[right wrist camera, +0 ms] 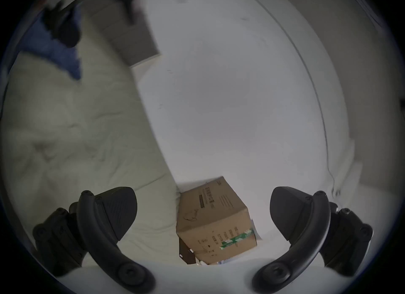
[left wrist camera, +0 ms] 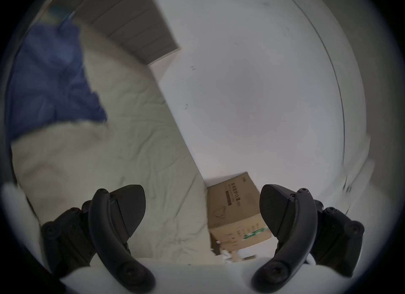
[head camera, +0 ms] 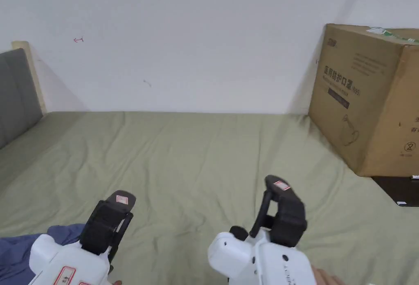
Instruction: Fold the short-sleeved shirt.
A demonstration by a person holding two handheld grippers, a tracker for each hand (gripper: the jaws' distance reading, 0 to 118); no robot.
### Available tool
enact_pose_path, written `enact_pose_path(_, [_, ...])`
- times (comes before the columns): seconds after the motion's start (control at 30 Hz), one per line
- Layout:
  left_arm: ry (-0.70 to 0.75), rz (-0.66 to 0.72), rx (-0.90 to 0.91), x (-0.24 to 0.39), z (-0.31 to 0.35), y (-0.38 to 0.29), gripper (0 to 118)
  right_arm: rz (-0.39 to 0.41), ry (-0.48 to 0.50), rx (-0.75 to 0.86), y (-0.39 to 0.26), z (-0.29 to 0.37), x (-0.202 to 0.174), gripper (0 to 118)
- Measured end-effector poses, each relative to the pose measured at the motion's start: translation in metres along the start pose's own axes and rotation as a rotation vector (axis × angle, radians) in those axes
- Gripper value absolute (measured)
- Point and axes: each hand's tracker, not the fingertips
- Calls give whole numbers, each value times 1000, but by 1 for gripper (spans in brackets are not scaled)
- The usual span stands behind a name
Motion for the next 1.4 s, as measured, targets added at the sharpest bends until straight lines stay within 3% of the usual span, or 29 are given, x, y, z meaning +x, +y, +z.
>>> enact_pose_path(0.1, [29,-22,-19,4,5,1,108,-137,93,-42,1,-1,0,118])
enact_pose_path(0.17, [34,-170,-8,14,12,-2,108,-283,80,-41,0,-3,10,118])
enact_pose_path(0.23, [54,-435,16,41,17,1,108,-459,57,-68,-3,-4,30,118])
enact_pose_path(0.4, [-8,-1151,119,92,20,-30,109,-1050,-16,-163,-34,-9,74,118])
enact_pose_path(0.43, [-21,-1244,136,95,16,-42,109,-1118,-31,-171,-43,-7,75,118])
enact_pose_path(0.53, [-17,-1376,155,97,14,-57,110,-1291,-84,-245,-64,-3,69,118])
enact_pose_path(0.6, [4,-1383,144,94,5,-68,112,-1397,-87,-288,-71,-4,67,118])
enact_pose_path(0.67, [6,-1364,121,94,0,-68,112,-1366,-66,-291,-70,-5,68,118])
enact_pose_path(0.77, [36,-1345,109,87,-1,-66,110,-1162,-106,-246,-56,-3,69,118])
enact_pose_path(0.83, [56,-1349,130,89,5,-67,104,-1089,-104,-192,-50,1,72,117])
enact_pose_path(0.87, [58,-1349,132,91,4,-67,94,-1078,-72,-184,-48,2,75,116])
enact_pose_path(0.93, [45,-1347,126,92,1,-66,39,-1102,-41,-149,-43,5,76,109])
enact_pose_path(0.97, [47,-1342,127,88,4,-63,15,-1099,-49,-153,-40,7,76,98])
enact_pose_path(1.0, [52,-1332,121,88,1,-62,7,-1084,-67,-153,-36,8,73,69])
enact_pose_path(1.03, [53,-1318,117,88,-1,-62,6,-1054,-104,-156,-34,9,72,40])
enact_pose_path(1.07, [47,-1294,96,87,-3,-59,5,-1030,-131,-170,-33,8,69,23])
enact_pose_path(1.13, [-12,-1261,30,80,0,-52,0,-1043,-126,-196,-36,6,68,21])
enact_pose_path(1.2, [-21,-1256,5,78,-3,-51,0,-1113,-85,-232,-41,2,68,6])
enact_pose_path(1.23, [-21,-1261,13,78,7,-55,0,-1124,-90,-238,-42,2,66,6])
enact_pose_path(1.4, [-31,-1306,23,75,9,-62,0,-1104,-96,-255,-41,-3,64,0])
